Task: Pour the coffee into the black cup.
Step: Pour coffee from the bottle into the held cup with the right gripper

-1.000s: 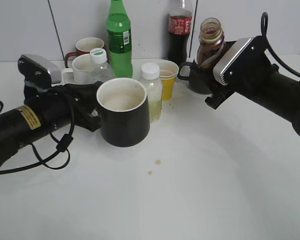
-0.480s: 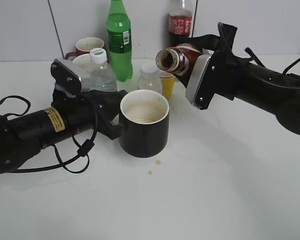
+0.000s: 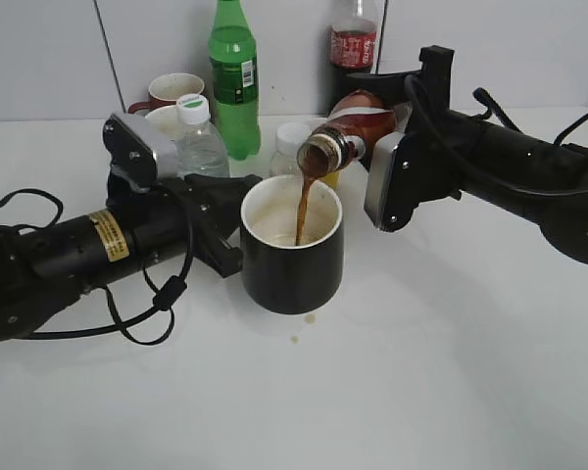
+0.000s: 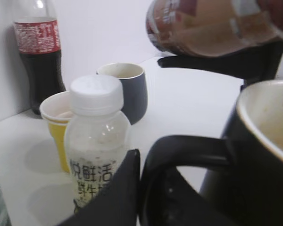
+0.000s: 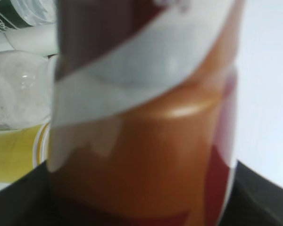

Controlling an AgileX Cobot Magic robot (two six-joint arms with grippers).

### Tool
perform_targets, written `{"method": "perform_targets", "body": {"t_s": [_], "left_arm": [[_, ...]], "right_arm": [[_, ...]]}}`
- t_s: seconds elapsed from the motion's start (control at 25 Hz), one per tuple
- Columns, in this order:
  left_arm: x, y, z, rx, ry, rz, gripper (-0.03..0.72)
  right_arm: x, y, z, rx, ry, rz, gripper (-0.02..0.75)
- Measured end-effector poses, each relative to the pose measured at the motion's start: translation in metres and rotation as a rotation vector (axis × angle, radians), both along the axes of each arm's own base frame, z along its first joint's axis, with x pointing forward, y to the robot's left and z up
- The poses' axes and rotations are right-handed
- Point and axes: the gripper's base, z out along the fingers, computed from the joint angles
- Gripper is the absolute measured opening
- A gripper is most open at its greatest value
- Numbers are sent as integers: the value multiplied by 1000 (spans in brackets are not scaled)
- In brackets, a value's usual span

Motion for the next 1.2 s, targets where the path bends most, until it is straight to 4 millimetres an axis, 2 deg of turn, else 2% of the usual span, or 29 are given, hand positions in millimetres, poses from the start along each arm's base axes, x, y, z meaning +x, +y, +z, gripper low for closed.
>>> {"method": "perform_targets", "body": {"t_s": [0.48, 1.2], "left_arm": [[-5, -4, -1, 20, -11, -70, 48], [-6, -4, -1, 24, -11, -75, 48]], "right_arm": [[0, 0, 0, -38, -38, 3, 501], [0, 0, 0, -82, -85, 0, 501]]}}
